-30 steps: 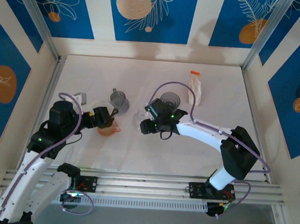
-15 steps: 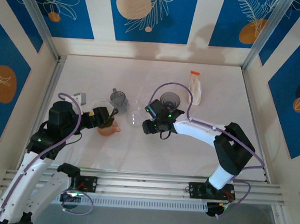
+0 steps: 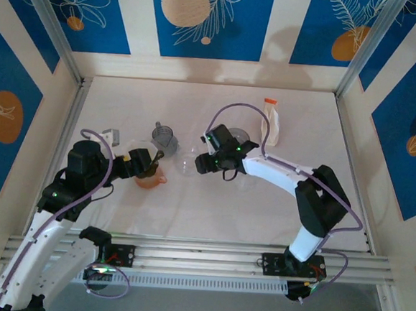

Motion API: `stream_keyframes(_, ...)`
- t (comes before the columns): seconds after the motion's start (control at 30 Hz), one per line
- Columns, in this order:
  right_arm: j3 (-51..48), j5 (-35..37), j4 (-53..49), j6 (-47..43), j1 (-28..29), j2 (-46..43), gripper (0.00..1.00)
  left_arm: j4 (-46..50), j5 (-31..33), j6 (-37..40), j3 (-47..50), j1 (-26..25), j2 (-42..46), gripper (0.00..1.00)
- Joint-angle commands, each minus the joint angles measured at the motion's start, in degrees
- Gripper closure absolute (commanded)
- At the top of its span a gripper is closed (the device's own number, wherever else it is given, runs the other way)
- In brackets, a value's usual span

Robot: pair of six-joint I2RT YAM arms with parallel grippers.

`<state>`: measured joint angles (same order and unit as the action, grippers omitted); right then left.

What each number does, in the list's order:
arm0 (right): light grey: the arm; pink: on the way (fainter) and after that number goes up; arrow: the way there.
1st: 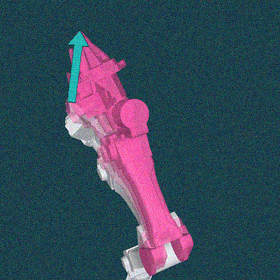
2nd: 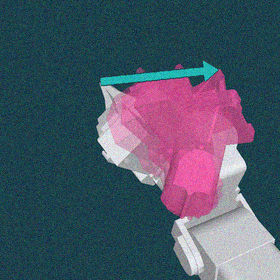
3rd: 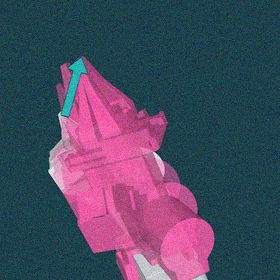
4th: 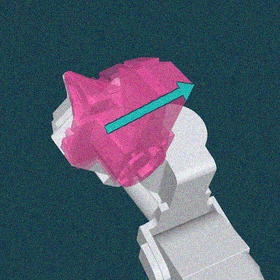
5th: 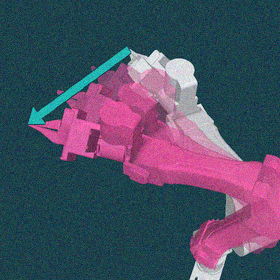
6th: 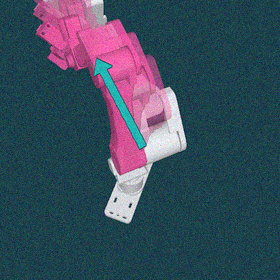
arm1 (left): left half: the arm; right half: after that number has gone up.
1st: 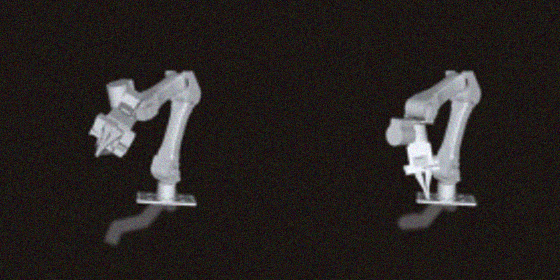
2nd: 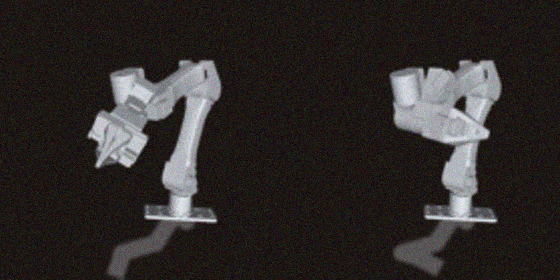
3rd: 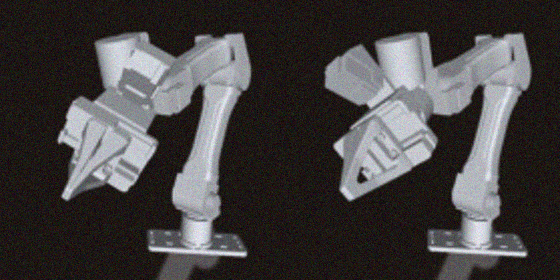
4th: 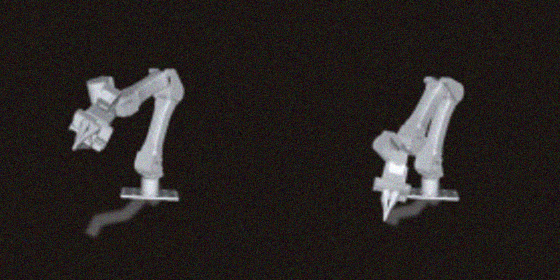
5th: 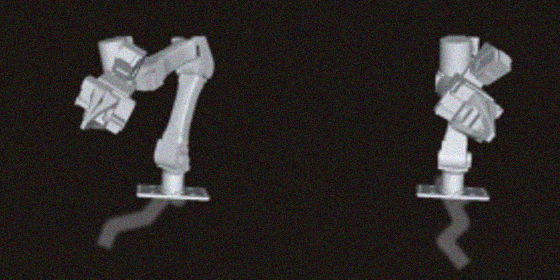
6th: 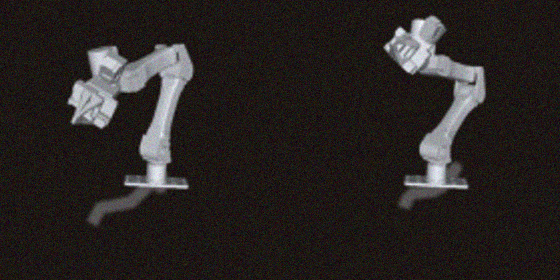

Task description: Place the coffee filter in the dripper

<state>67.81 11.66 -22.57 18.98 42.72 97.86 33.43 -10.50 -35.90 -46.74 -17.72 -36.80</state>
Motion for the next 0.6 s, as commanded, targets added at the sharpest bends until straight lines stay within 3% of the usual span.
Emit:
stream_keyframes(0.0, 2.69, -3.57, 0.53, -2.41, 0.26, 2.57, 0.41, -0.21, -0.57, -0.19, 0.53, 0.88, 0.43, 0.03)
stream_keyframes(0.23, 3.91, -3.22, 2.13, -2.02, 0.16, 6.22, 0.49, -0.13, -0.49, -0.18, 0.53, 0.93, 0.32, 0.03)
stream_keyframes(0.43, 3.24, -2.88, 1.78, -2.72, 1.38, 5.52, 0.73, 0.23, -0.43, -0.09, 0.58, 0.92, 0.46, 0.03)
stream_keyframes(0.57, 0.48, -1.47, 0.92, -2.47, 2.54, 2.34, 0.83, 0.15, -0.48, -0.2, 0.85, 0.92, 0.71, 0.03)
